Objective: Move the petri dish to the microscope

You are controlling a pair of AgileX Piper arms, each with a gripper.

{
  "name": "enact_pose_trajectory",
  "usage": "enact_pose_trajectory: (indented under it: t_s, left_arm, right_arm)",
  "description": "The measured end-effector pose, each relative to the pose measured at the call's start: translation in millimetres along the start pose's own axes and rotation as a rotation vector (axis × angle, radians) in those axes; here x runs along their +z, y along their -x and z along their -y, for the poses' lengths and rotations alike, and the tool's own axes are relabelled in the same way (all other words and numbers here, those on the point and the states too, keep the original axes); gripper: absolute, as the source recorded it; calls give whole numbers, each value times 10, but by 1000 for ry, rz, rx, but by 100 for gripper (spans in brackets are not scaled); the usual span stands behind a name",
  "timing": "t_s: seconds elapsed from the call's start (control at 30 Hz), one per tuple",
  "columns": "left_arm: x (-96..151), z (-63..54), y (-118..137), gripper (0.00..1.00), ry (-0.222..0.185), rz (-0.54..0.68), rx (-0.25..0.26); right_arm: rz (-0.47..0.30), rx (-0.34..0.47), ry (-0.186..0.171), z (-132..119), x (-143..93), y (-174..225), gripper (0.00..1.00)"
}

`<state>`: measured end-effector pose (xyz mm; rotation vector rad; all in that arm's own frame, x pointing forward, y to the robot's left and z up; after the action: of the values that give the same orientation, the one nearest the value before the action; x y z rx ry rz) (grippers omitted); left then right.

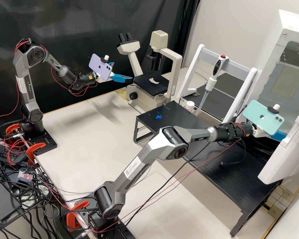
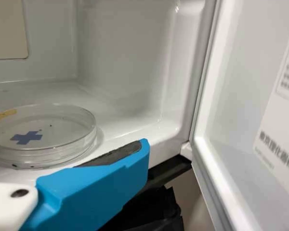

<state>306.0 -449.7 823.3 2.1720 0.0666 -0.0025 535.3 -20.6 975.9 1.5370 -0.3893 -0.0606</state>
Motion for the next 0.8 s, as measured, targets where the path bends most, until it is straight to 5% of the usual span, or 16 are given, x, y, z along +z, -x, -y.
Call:
enact_pose_trajectory:
  t_s: [0.2, 0.23, 0.4, 0.43, 0.8]
  left_arm:
    - [0, 0, 0, 100, 0, 0, 0]
    - [0, 0, 0, 100, 0, 0, 0]
    - [0, 0, 0, 100, 0, 0, 0]
    - [0, 0, 0, 100, 0, 0, 0]
    - [0, 0, 0, 100, 0, 0, 0]
  right_arm:
    - [10, -12, -13, 26, 21, -20, 100]
    - [10, -11, -9, 22, 18, -20, 0]
    - [7, -6, 16, 2, -1, -25, 0]
    - [7, -6, 21, 0, -2, -25, 100]
    - [23, 4, 36, -3, 12, -74, 100]
